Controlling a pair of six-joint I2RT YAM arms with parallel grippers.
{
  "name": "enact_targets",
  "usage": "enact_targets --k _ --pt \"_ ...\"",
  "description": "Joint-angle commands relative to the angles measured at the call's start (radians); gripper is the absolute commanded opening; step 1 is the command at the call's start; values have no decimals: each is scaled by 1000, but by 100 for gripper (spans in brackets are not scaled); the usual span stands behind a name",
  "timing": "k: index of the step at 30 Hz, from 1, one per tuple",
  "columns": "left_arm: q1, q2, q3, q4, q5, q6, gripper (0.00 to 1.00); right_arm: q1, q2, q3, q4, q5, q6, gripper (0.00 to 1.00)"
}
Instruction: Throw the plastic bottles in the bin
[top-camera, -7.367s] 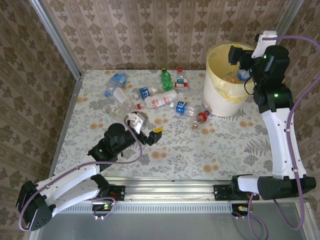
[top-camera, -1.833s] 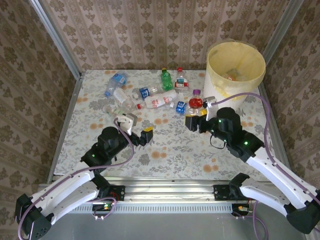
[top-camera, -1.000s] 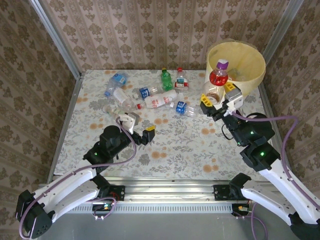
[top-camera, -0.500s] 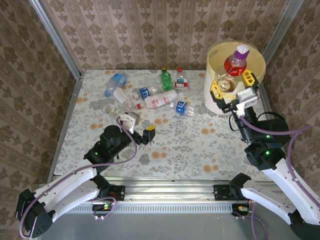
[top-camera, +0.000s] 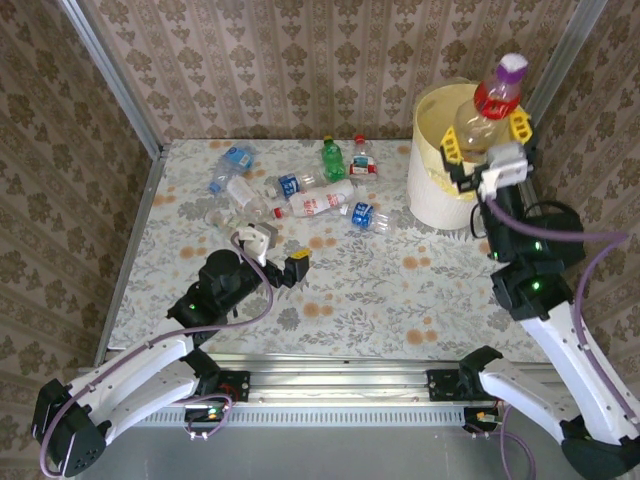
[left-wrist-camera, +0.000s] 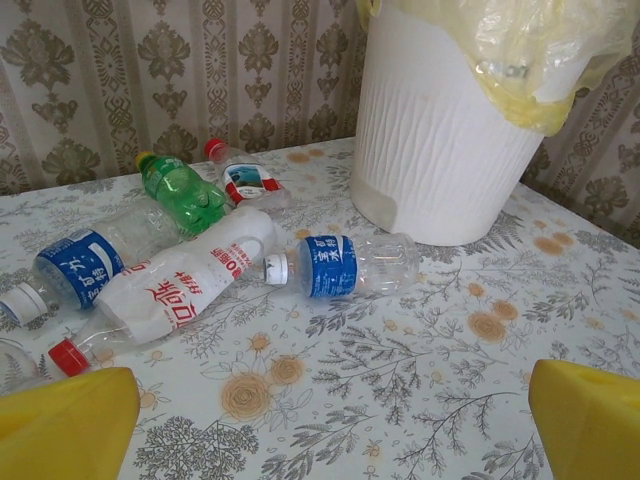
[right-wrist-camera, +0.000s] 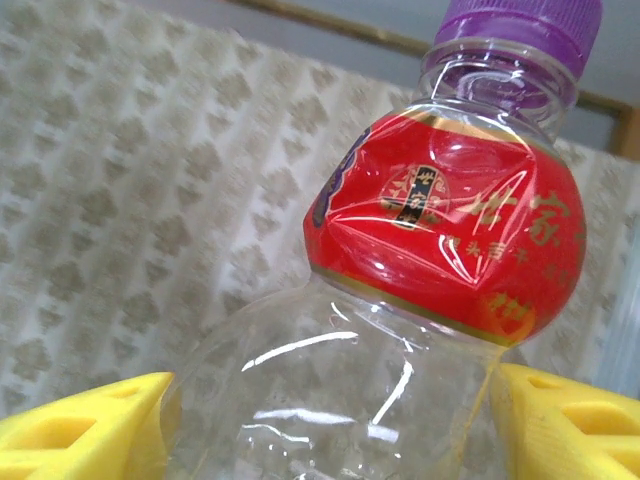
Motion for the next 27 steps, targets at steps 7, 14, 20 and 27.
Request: enact_targets --k 7,14,20,27 --pt "13 -17 14 -36 30 21 100 -434 450 533 -802 -194 614 71" --pt "14 -42 -2 -52 24 14 100 -454 454 569 -898 -325 675 100" --pt "16 -50 -2 -61 26 7 100 -459 404 589 -919 -389 721 100" --pt "16 -69 0 -79 28 1 100 -457 375 572 -947 -541 778 100"
